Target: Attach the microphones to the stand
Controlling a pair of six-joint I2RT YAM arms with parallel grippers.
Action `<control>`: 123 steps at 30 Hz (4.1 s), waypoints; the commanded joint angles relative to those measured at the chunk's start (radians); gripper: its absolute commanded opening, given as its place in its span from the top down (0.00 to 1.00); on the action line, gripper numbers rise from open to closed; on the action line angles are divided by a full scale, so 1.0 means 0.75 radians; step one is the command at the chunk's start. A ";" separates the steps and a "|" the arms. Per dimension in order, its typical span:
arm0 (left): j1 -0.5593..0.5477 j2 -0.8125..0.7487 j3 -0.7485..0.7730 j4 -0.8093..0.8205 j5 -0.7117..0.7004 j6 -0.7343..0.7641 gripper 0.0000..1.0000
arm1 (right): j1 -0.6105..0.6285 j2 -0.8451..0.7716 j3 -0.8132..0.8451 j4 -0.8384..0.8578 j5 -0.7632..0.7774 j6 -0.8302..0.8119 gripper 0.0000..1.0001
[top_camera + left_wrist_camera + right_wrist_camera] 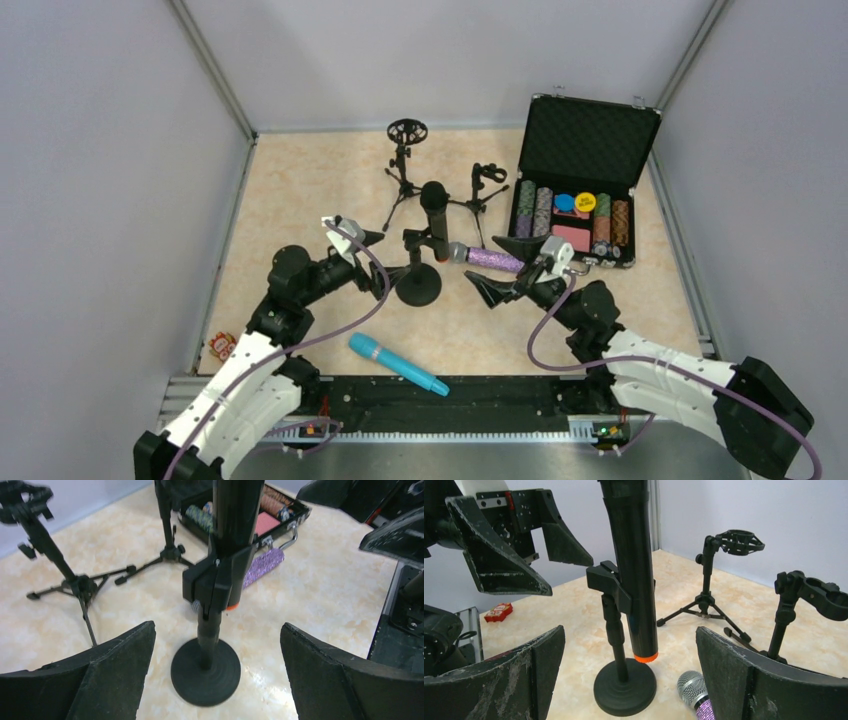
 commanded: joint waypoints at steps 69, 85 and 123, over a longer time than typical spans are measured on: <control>-0.001 0.657 -0.077 1.060 0.410 -0.016 1.00 | -0.020 0.160 0.074 -0.105 -0.286 -0.105 0.02; -0.066 0.374 0.039 0.936 0.373 -0.095 1.00 | -0.018 0.203 0.066 0.025 -0.447 -0.151 0.08; -0.444 0.458 0.201 1.250 0.067 -0.190 1.00 | 0.064 0.569 0.104 0.295 -0.400 -0.253 0.39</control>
